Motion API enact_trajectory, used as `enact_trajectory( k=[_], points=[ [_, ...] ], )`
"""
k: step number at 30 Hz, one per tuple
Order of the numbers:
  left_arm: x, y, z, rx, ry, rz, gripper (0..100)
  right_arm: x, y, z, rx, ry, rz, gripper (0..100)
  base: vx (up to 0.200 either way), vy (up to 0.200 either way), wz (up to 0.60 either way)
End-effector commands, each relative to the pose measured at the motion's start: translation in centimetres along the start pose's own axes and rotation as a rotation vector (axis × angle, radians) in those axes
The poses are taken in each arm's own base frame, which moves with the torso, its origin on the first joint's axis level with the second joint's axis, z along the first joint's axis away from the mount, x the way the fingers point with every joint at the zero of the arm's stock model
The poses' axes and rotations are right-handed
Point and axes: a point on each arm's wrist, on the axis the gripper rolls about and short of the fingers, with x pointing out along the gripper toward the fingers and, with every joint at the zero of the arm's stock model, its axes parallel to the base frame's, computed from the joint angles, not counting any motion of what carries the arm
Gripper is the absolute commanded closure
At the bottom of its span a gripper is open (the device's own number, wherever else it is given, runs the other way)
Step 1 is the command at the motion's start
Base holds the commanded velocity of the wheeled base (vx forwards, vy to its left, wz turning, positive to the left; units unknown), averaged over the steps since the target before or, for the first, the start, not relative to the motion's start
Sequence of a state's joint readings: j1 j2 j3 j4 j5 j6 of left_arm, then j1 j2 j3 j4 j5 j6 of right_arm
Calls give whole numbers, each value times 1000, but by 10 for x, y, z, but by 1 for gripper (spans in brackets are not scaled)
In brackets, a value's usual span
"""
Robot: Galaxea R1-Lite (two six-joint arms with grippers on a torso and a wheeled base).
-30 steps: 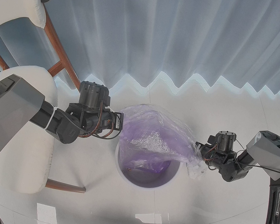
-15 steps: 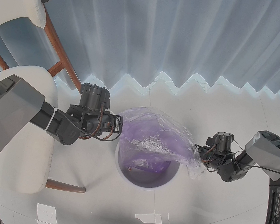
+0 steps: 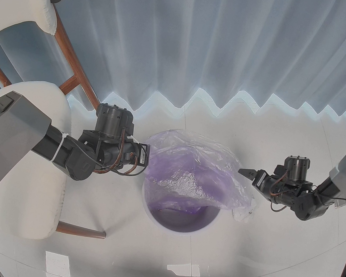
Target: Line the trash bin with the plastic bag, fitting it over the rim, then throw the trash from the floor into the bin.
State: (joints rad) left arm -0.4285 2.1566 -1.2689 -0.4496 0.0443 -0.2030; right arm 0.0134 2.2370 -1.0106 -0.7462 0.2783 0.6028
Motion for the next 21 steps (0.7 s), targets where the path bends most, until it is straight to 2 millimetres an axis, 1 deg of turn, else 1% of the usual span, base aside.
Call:
enact_trajectory(
  k=[1,3,4,5,8,9,10,12,13,14,16,18,21],
  points=[
    [-9,-4,3,4,-9,-13,100,-81,4,23,89,-2,-14,0,0,0,0],
    [-9,-4,2,4,-8,-13,100,-104,9,21,110,37,-24,0,0,0,0],
    [-10,-3,3,3,-13,-12,100,-111,13,22,113,48,-21,0,0,0,0],
    [-10,-3,3,3,-13,-12,100,-114,15,23,114,50,-21,0,0,0,0],
    [-14,-5,7,3,-24,-16,100,-135,33,33,135,91,-10,0,0,0,0],
    [-14,-5,7,3,-23,-16,100,-136,34,33,137,94,-10,0,0,0,0],
    [-15,-5,8,3,-29,-18,100,-143,48,35,176,137,-15,0,0,0,0],
    [-15,-5,8,3,-29,-18,100,-144,52,35,180,143,-12,0,0,0,0],
    [-17,-5,9,3,-30,-17,100,-144,74,35,265,198,-4,0,0,0,0],
    [-18,-6,10,3,-32,-19,100,-144,77,36,285,203,-4,0,0,0,0],
    [-21,-5,7,5,-23,-17,100,-141,93,38,383,237,-4,0,0,0,0],
    [-23,-4,5,5,-20,-16,100,-135,99,37,429,264,-9,0,0,0,0],
    [-26,-4,4,7,-15,-15,100,-126,102,32,450,286,-13,0,0,0,0]
  ],
)
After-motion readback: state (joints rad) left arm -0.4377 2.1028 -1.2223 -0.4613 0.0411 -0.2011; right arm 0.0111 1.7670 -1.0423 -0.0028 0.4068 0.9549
